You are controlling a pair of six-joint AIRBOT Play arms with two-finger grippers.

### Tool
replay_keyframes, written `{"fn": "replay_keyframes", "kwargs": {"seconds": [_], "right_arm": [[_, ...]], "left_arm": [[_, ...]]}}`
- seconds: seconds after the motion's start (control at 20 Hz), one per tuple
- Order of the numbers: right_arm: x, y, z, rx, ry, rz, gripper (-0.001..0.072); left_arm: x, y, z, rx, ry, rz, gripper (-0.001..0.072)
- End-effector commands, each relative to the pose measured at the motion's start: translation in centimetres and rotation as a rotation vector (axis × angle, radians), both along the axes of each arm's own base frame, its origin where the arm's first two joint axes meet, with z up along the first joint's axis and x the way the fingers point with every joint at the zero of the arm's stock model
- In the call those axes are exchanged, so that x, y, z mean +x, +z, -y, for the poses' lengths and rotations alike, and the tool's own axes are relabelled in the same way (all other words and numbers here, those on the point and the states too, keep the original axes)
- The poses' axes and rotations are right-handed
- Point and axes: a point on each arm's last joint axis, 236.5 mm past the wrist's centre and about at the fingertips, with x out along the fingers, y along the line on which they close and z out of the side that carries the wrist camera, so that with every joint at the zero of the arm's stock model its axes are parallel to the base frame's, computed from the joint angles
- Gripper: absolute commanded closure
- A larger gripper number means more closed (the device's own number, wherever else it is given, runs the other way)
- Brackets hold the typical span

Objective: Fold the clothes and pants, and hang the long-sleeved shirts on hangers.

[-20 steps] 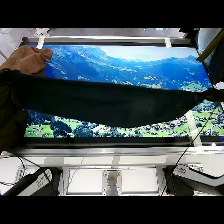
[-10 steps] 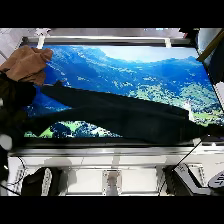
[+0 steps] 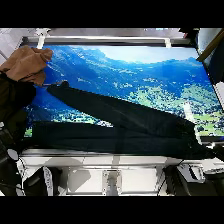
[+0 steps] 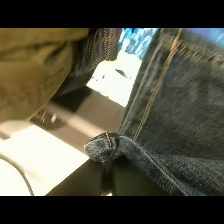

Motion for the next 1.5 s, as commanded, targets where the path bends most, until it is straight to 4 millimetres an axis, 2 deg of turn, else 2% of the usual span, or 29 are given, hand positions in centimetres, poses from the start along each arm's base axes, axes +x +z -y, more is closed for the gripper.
{"fn": "replay_keyframes", "kwargs": {"seconds": [0.0,0.05,0.1,0.2,0.3,0.35,0.4,0.45,0.5,0.65,0.85,0.95,1.05,1.1,1.2,1.45], "right_arm": [[-1.1,-0.3,-0.3,0.033,-0.064,-0.029,0.0207],[-1.1,-0.2,-0.1,0.034,-0.105,-0.030,0.0076],[-0.9,0.2,0.3,0.029,-0.143,-0.022,0.0084],[0.6,2.2,1.8,-0.009,-0.186,0.047,0.0086],[4.4,5.8,3.9,-0.064,-0.220,0.226,0.0087],[6.9,8.1,4.8,-0.082,-0.244,0.354,0.0088],[9.0,10.3,5.5,-0.089,-0.267,0.472,0.0088],[11.0,12.2,5.8,-0.083,-0.282,0.577,0.0087],[12.0,13.0,5.8,-0.084,-0.276,0.618,0.0088],[13.7,11.8,3.9,-0.067,-0.173,0.562,0.0088],[15.8,11.3,1.4,-0.038,-0.068,0.536,0.0088],[16.8,11.3,0.2,-0.025,-0.024,0.536,0.0088],[17.5,11.2,-0.7,-0.015,0.010,0.534,0.0089],[17.6,11.1,-1.0,-0.016,0.023,0.527,0.0089],[17.4,10.8,-1.1,-0.023,0.037,0.506,0.0090],[17.0,10.4,-0.9,-0.014,0.007,0.481,0.0090]], "left_arm": [[-0.6,-0.9,-0.6,-0.005,0.004,-0.052,0.0620],[-0.3,-0.1,-1.0,0.006,0.004,-0.038,0.0310],[0.4,1.4,-1.5,0.027,0.009,-0.009,0.0103],[2.7,6.8,-2.8,0.090,0.009,0.110,0.0095],[6.2,13.0,-2.2,0.050,0.013,0.327,0.0116],[8.1,15.2,-1.4,-0.019,0.009,0.410,0.0122],[9.7,16.1,-0.5,-0.108,-0.002,0.437,0.0122],[11.3,15.8,0.4,-0.201,-0.023,0.418,0.0121],[13.3,14.9,1.6,-0.299,-0.055,0.380,0.0117],[20.3,11.3,4.9,-0.437,-0.189,0.245,0.0116],[29.7,4.7,10.3,-0.555,-0.305,0.077,0.0116],[34.2,2.1,11.7,-0.605,-0.283,0.053,0.0116],[37.5,0.9,12.0,-0.652,-0.219,0.065,0.0116],[38.3,0.4,12.1,-0.665,-0.214,0.053,0.0116],[38.5,-0.5,11.7,-0.676,-0.218,-0.005,0.0116],[38.4,-0.3,6.4,-0.527,-0.206,-0.027,0.0125]]}}
